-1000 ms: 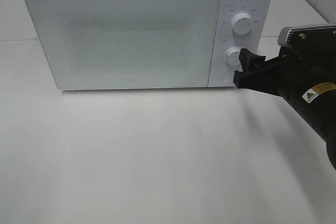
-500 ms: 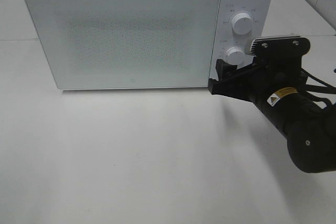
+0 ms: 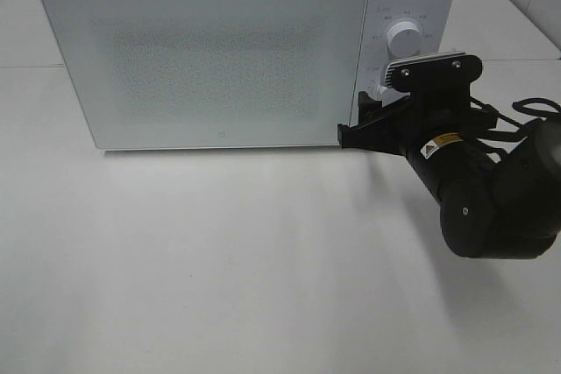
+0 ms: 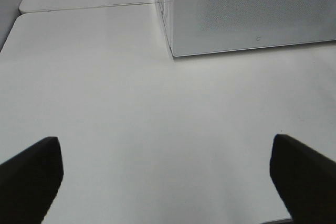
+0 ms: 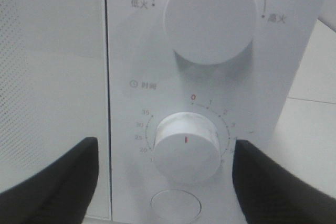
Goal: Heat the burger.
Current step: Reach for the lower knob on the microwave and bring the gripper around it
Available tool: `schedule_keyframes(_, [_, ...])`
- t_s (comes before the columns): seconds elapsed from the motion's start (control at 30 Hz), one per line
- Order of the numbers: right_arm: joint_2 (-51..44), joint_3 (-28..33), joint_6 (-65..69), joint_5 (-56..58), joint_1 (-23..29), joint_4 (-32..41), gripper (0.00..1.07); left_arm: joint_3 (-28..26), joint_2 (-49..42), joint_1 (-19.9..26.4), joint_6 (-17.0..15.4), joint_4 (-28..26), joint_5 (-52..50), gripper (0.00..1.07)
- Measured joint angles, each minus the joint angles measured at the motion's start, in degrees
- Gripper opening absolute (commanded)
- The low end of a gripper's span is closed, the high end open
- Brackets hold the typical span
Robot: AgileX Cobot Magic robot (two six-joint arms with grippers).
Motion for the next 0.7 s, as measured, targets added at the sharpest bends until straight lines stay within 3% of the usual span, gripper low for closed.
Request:
schedule_keyframes(0.23, [1.3,-2.4,0.2,-0.1,-2.8,0.3,0.68,0.0,0.0,0.0,0.0,0.0,0.0,1.03])
schedule_keyframes(0.7, [2.9,-2.4,5.0,0.1,-2.8,0.2,0.64,0.0,0.0,0.0,0.0,0.0,0.0,1.03])
